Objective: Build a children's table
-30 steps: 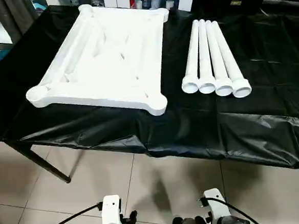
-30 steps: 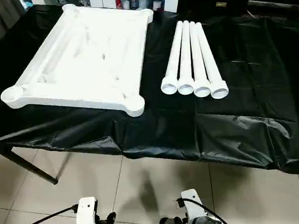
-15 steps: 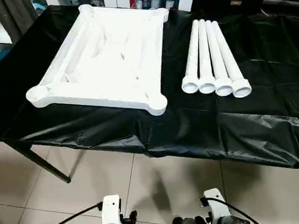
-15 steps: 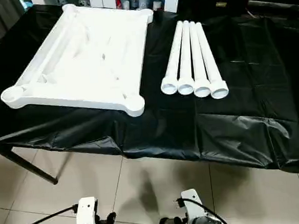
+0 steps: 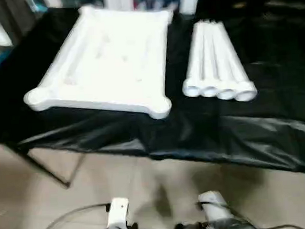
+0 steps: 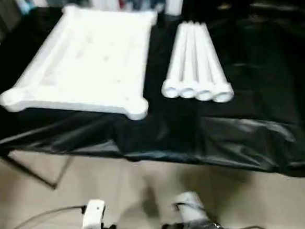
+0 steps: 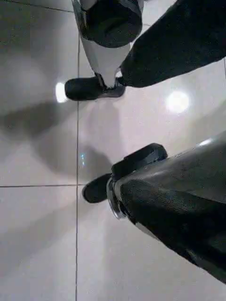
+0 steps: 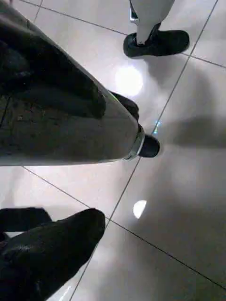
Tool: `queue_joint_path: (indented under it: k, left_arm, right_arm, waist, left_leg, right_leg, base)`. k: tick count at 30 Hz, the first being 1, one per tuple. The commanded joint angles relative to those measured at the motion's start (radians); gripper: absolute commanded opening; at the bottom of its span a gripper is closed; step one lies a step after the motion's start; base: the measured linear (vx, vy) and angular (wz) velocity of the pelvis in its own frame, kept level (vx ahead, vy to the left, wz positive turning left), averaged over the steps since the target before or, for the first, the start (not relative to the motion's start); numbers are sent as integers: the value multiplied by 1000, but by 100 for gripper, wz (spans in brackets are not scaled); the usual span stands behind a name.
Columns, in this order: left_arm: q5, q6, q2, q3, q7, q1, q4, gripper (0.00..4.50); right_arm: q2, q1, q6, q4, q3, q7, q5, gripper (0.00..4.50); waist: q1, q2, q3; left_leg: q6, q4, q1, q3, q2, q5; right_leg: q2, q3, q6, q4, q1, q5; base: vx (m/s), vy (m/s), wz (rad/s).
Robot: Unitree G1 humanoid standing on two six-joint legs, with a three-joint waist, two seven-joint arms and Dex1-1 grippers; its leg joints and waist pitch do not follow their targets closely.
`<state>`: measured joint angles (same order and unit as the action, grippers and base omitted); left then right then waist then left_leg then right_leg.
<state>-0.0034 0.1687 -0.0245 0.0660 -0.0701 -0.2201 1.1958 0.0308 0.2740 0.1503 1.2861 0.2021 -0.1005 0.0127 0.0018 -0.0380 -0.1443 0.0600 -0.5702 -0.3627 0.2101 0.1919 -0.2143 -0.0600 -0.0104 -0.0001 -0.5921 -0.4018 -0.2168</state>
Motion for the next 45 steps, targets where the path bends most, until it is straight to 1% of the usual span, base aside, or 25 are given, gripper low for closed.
queue_joint_path:
  k: [1, 3, 5, 8, 11, 12, 13, 15, 17, 18, 20, 21, 22, 23, 24, 25, 27, 29, 35, 36, 37, 38, 41, 42, 45]
  left_arm:
    - [10, 51, -2, 5, 9, 57, 82, 361]
    - [11, 47, -5, 6, 10, 56, 82, 389]
    - [7, 30, -10, -4, 11, 53, 81, 395]
    - [-11, -29, -19, -44, 7, 43, 72, 428]
    - [-29, -112, -42, -71, -1, 66, 30, 444]
    - [-29, -112, -42, -71, -1, 66, 30, 444]
    - [-35, -161, -61, -73, -31, 108, -10, 444]
    - [-65, -286, -82, -81, -128, 232, -155, 444]
    - [-81, -344, -84, -87, -158, 303, -258, 444]
    - [-81, -345, -84, -88, -158, 304, -259, 444]
    - [-63, -409, -92, -78, -137, 375, -370, 444]
    - [-49, -436, -99, -71, -122, 405, -414, 444]
    - [-49, -436, -99, -71, -122, 405, -414, 444]
    - [-102, -420, -100, -79, -175, 505, -593, 444]
    - [-126, -415, -97, -86, -193, 536, -647, 444]
    - [-156, -408, -96, -90, -224, 608, -772, 444]
    - [-157, -404, -99, -87, -226, 632, -814, 444]
    - [-154, -391, -111, -73, -222, 713, -953, 444]
    - [-166, -346, -117, -51, -200, 892, -1258, 444]
    - [-163, -345, -116, -52, -196, 930, -1337, 444]
    - [-164, -345, -115, -53, -194, 940, -1359, 444]
    - [-185, -330, -114, -56, -183, 999, -1488, 444]
    - [-201, -309, -118, -61, -174, 1043, -1583, 444]
    - [-205, -303, -119, -65, -169, 1052, -1606, 444]
    - [-214, -290, -118, -78, -154, 1056, -1652, 444]
  right_arm:
    - [-5, -45, 37, 70, 9, -2, 15, 349]
    - [-7, -45, 31, 70, 10, -12, 16, 378]
    - [-12, -43, 16, 70, -2, -18, 14, 390]
    - [-28, -28, -36, 69, -45, -13, 15, 422]
    - [6, -24, -115, 39, -46, -87, 10, 429]
    - [6, -24, -115, 39, -46, -87, 10, 429]
    - [19, -32, -144, 7, -33, -130, 11, 429]
    - [44, -72, -252, -76, -4, -176, 22, 429]
    - [57, -107, -328, -140, -3, -229, 16, 429]
    - [57, -108, -330, -141, -3, -230, 16, 429]
    - [81, -157, -405, -247, 7, -273, 15, 429]
    - [93, -179, -431, -295, 9, -298, 14, 429]
    - [93, -179, -431, -295, 9, -298, 14, 429]
    - [112, -254, -403, -470, -21, -393, -66, 429]
    - [121, -282, -383, -537, -27, -409, -86, 429]
    - [143, -343, -346, -676, -29, -441, -124, 429]
    - [154, -365, -345, -724, -25, -441, -126, 429]
    - [191, -442, -340, -878, -17, -441, -137, 429]
    - [260, -624, -250, -1240, -50, -459, -188, 429]
    - [274, -661, -212, -1341, -67, -458, -214, 429]
    - [279, -672, -202, -1370, -73, -458, -224, 429]
    - [316, -720, -134, -1528, -92, -463, -294, 429]
    - [352, -751, -60, -1659, -108, -451, -365, 429]
    - [365, -756, -40, -1700, -114, -444, -387, 429]
    - [398, -760, -15, -1774, -119, -451, -431, 429]
  waist:
    - [6, 7, 29]
    - [7, 7, 29]
    - [7, 9, 28]
    - [7, 9, 25]
    - [9, 20, 21]
    - [7, 18, 20]
    - [9, 22, 19]
    - [8, 21, 17]
    - [9, 23, 12]
    - [7, 21, 8]
    - [9, 21, -21]
    - [11, 23, -24]
    - [10, 21, -26]
    - [15, 17, -37]
    - [16, 18, -39]
    - [17, 13, -45]
    - [20, 14, -46]
    - [22, 7, -61]
    - [33, 3, -76]
    - [32, 7, -82]
    - [32, 7, -82]
    - [35, 8, -83]
    - [36, 5, -94]
    - [35, 1, -90]
    - [35, -2, -83]
  left_leg:
    - [-67, 72, 13, -25, 57, -106]
    - [-94, 69, 13, -21, 56, -89]
    - [-99, 70, 13, -22, 58, -109]
    - [-84, 75, 14, -22, 59, -161]
    - [-67, 80, 14, -27, 62, -205]
    - [-71, 80, 13, -26, 63, -204]
    - [-76, 78, 16, -23, 62, -193]
    - [-97, 76, 0, -28, 66, -161]
    - [-119, 72, 3, -23, 69, -151]
    - [-129, 73, 4, -21, 69, -167]
    - [-112, 88, 4, -23, 74, -246]
    - [-104, 90, 3, -27, 77, -267]
    - [-94, 90, 6, -26, 76, -286]
    - [-92, 92, 1, -29, 81, -284]
    - [-92, 95, -2, -32, 85, -280]
    - [-93, 92, 4, -27, 82, -268]
    - [-94, 92, 2, -28, 82, -244]
    - [-94, 86, 4, -22, 77, -203]
    - [-76, 90, 7, -29, 74, -237]
    - [-69, 93, 8, -29, 71, -245]
    - [-69, 93, 8, -29, 71, -245]
    - [-63, 92, 10, -32, 73, -247]
    - [-54, 94, 9, -36, 70, -270]
    - [-49, 91, 14, -35, 63, -272]
    - [-42, 82, 13, -37, 59, -212]
  right_leg:
    - [-87, 45, -285, 52, 30, 82]
    - [-86, 43, -303, 47, 31, 149]
    - [-88, 43, -311, 50, 31, 134]
    - [-89, 44, -313, 59, 29, 58]
    - [-89, 43, -306, 63, 29, 11]
    - [-88, 44, -306, 62, 28, 15]
    - [-88, 44, -311, 61, 25, 28]
    - [-95, 44, -311, 54, 34, 79]
    - [-92, 46, -319, 50, 29, 140]
    - [-87, 44, -316, 50, 25, 134]
    - [-87, 46, -289, 63, 14, 9]
    - [-91, 48, -278, 65, 15, -24]
    - [-89, 50, -261, 68, 13, -61]
    - [-94, 55, -254, 66, 18, -58]
    - [-96, 57, -252, 66, 17, -52]
    - [-87, 58, -249, 65, 14, -22]
    - [-85, 56, -246, 61, 15, 20]
    - [-83, 56, -239, 57, 15, 108]
    - [-80, 57, -169, 60, 17, 71]
    - [-77, 55, -166, 64, 13, 48]
    - [-77, 55, -166, 64, 13, 48]
    - [-80, 58, -158, 63, 15, 43]
    - [-77, 57, -128, 64, 15, 18]
    - [-74, 58, -107, 69, 13, -35]
    - [-73, 58, -88, 63, 17, 8]
  base:
    - [0, 0, 0]
    - [0, 0, 0]
    - [0, 0, 0]
    - [0, 0, 0]
    - [0, 0, 0]
    - [0, 0, 0]
    - [0, 0, 0]
    - [0, 0, 0]
    - [0, 0, 0]
    - [0, 0, 0]
    - [0, 0, 0]
    - [0, 0, 0]
    - [0, 0, 0]
    - [0, 0, 0]
    - [0, 0, 0]
    - [0, 0, 0]
    - [0, 0, 0]
    - [0, 0, 0]
    - [0, 0, 0]
    - [0, 0, 0]
    - [0, 0, 0]
    - [0, 0, 0]
    - [0, 0, 0]
    - [0, 0, 0]
    - [0, 0, 0]
